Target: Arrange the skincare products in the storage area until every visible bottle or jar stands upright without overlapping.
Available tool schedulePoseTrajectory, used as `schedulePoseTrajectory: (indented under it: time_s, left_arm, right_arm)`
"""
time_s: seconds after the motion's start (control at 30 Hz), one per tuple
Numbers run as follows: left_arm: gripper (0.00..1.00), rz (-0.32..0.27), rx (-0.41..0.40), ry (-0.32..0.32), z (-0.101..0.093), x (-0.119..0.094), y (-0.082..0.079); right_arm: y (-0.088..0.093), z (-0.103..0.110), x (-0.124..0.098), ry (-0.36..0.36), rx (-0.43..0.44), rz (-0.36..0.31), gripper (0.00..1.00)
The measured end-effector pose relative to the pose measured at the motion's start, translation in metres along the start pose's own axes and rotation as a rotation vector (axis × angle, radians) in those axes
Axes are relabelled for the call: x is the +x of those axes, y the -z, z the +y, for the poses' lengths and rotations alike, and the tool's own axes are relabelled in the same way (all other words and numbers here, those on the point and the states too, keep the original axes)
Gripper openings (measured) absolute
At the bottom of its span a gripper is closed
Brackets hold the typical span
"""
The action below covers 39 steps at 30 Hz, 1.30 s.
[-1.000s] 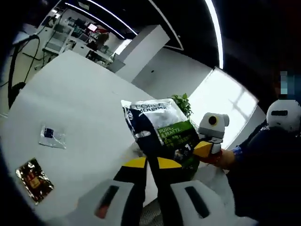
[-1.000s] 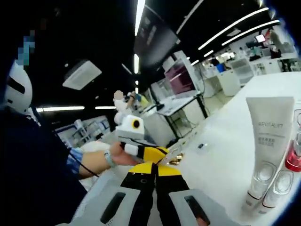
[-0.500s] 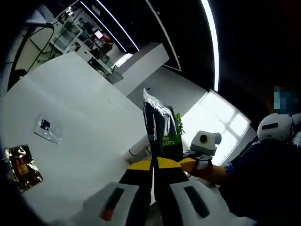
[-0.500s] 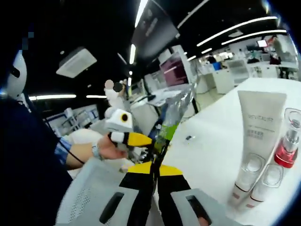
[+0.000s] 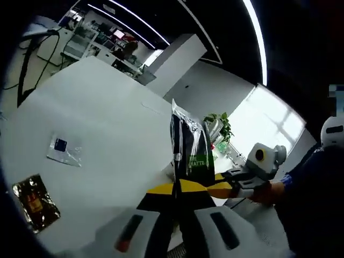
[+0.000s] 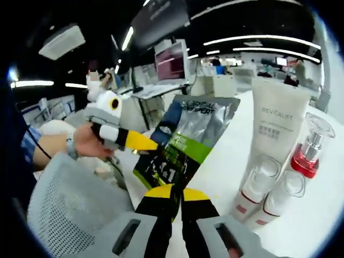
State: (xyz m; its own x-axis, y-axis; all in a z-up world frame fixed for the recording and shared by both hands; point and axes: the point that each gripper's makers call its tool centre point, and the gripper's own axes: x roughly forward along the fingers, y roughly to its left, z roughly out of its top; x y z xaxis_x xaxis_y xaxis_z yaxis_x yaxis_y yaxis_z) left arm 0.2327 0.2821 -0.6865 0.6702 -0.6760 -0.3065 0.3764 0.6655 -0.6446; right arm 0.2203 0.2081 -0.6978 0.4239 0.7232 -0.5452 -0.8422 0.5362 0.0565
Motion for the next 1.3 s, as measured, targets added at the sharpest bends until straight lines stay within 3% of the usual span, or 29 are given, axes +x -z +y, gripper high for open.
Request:
schedulePoseTrajectory:
  time_s: [0.1, 0.13, 0.23, 0.33, 0.37, 0.47, 0.53, 0.57, 0.63, 0.83, 0.9, 0.93, 0.97, 1.03, 1.13, 1.2, 1.23, 1.3]
  left_arm:
    - [0.00, 0.044, 0.004, -0.039, 0.009, 0.009, 0.004]
    - [0.00, 0.056, 0.005, -0.047, 0.012, 0.013, 0.006]
    - [0.00, 0.076, -0.003, -0.080, 0.020, 0.021, 0.009]
    - [0.00, 0.094, -0.017, -0.106, 0.033, 0.026, 0.013]
    - [0.00, 0.110, -0.038, -0.115, 0.038, 0.028, 0.017]
    - [0.00, 0.132, -0.068, -0.144, 0.047, 0.032, 0.024]
    - [0.00, 0.147, -0.049, -0.172, 0.054, 0.033, 0.028]
    - [0.00, 0.174, -0.061, -0.155, 0.052, 0.035, 0.032]
    - [0.00, 0.169, -0.061, -0.150, 0.051, 0.039, 0.030]
    - [0.00, 0.174, 0.015, -0.191, 0.050, 0.042, 0.028]
    - [0.02, 0.227, 0.057, -0.247, 0.056, 0.035, 0.033]
    - [0.05, 0.211, 0.115, -0.321, 0.066, 0.029, 0.027]
    - [0.08, 0.202, 0.162, -0.342, 0.067, 0.026, 0.024]
    - [0.09, 0.151, 0.230, -0.353, 0.062, 0.021, 0.015]
    - [0.00, 0.156, 0.243, -0.304, 0.046, 0.019, 0.015]
    - [0.00, 0.179, 0.296, -0.295, 0.041, 0.020, 0.019]
    - [0.00, 0.218, 0.343, -0.295, 0.040, 0.021, 0.027]
    - [0.00, 0.290, 0.414, -0.323, 0.047, 0.023, 0.039]
  right_arm:
    - [0.016, -0.006, 0.007, 0.044, -0.026, 0.066, 0.02]
    - [0.022, -0.013, 0.009, 0.089, -0.039, 0.092, 0.02]
    - [0.028, -0.021, 0.014, 0.133, -0.090, 0.123, 0.03]
    - [0.035, -0.021, 0.018, 0.136, -0.098, 0.155, 0.01]
    - [0.042, -0.030, 0.016, 0.182, -0.147, 0.197, 0.00]
    - [0.044, -0.041, 0.012, 0.252, -0.235, 0.204, 0.00]
    - [0.049, -0.034, 0.016, 0.215, -0.230, 0.207, 0.00]
    - [0.048, -0.029, 0.018, 0.184, -0.188, 0.199, 0.00]
    - [0.049, -0.026, 0.020, 0.169, -0.176, 0.206, 0.00]
    - [0.059, -0.021, 0.034, 0.146, -0.241, 0.239, 0.00]
    - [0.068, -0.028, 0.036, 0.171, -0.262, 0.302, 0.00]
    - [0.068, -0.029, 0.037, 0.205, -0.209, 0.282, 0.00]
    - [0.061, -0.026, 0.042, 0.164, -0.254, 0.255, 0.00]
    - [0.062, -0.024, 0.041, 0.155, -0.230, 0.275, 0.00]
    - [0.055, -0.026, 0.038, 0.182, -0.240, 0.254, 0.00]
    - [0.041, -0.022, 0.038, 0.176, -0.246, 0.199, 0.00]
    - [0.038, -0.018, 0.040, 0.153, -0.244, 0.196, 0.00]
    - [0.042, -0.013, 0.048, 0.117, -0.232, 0.258, 0.00]
